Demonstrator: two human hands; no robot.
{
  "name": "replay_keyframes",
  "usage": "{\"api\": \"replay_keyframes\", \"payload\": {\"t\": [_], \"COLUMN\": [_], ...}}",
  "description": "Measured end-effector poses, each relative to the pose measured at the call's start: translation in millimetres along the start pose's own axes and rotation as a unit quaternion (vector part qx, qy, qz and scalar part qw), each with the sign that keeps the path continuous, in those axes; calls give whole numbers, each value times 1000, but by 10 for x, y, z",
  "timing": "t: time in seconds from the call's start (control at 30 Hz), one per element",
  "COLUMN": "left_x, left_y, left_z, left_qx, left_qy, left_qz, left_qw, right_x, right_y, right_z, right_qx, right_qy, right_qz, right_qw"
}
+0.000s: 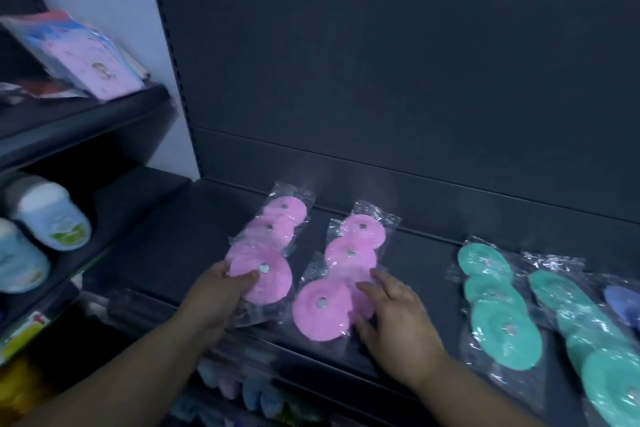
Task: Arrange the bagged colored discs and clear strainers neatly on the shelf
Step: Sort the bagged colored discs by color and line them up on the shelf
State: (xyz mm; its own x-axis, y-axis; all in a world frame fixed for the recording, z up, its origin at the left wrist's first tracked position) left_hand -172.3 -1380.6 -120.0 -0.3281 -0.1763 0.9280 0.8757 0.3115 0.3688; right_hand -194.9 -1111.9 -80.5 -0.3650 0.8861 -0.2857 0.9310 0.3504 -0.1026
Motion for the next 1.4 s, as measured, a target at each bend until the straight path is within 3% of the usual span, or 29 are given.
{"api": "replay_keyframes", "payload": {"t": [0.17,0.33,0.47,0.63,0.83,0.97,1.07,1.23,1.4], "left_x": [124,367,169,179,355,326,203,-264,-919], "left_y": [-453,-453,-304,-350,-284,157,593,1633,2852], "left_z": [-548,-428,-147,-119,42,686,1282,2514,3792], "left_qx": [-32,-16,-92,-72,-1,-92,-169,-270,-353], "left_qy": [-189,-382,-448,-464,-616,-615,-576,-621,-622], "left_qz": [3,141,185,197,257,315,345,386,417], "left_qw": [981,913,870,861,745,717,721,627,561], "right_x": [-427,-523,-509,-457,-442,-130,276,1125,2024], "right_y": [-118,-194,-282,-414,-129,304,842,2127,3810], "right_z": [291,490,572,535,273,-42,-287,-712,-1183], "right_qx": [-38,-58,-93,-97,-71,-65,-53,-17,20], "right_qy": [-39,18,0,5,-3,3,0,2,12], "right_qz": [8,22,37,50,61,94,150,246,350], "right_qw": [998,998,995,994,996,993,987,969,937]}}
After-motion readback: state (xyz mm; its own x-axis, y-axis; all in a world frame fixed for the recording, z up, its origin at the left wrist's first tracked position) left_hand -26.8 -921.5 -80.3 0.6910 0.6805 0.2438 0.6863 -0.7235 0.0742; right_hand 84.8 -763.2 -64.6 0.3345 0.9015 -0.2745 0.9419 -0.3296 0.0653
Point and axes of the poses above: each hand's wrist, its own y-axis away from the middle knuckle, its own z-axis out of the palm, x = y × z, the point moved 10 cm from there along -y, towards the middle knuckle, and after that the axes turned 3 degrees about -x, right-handed, at the moved point
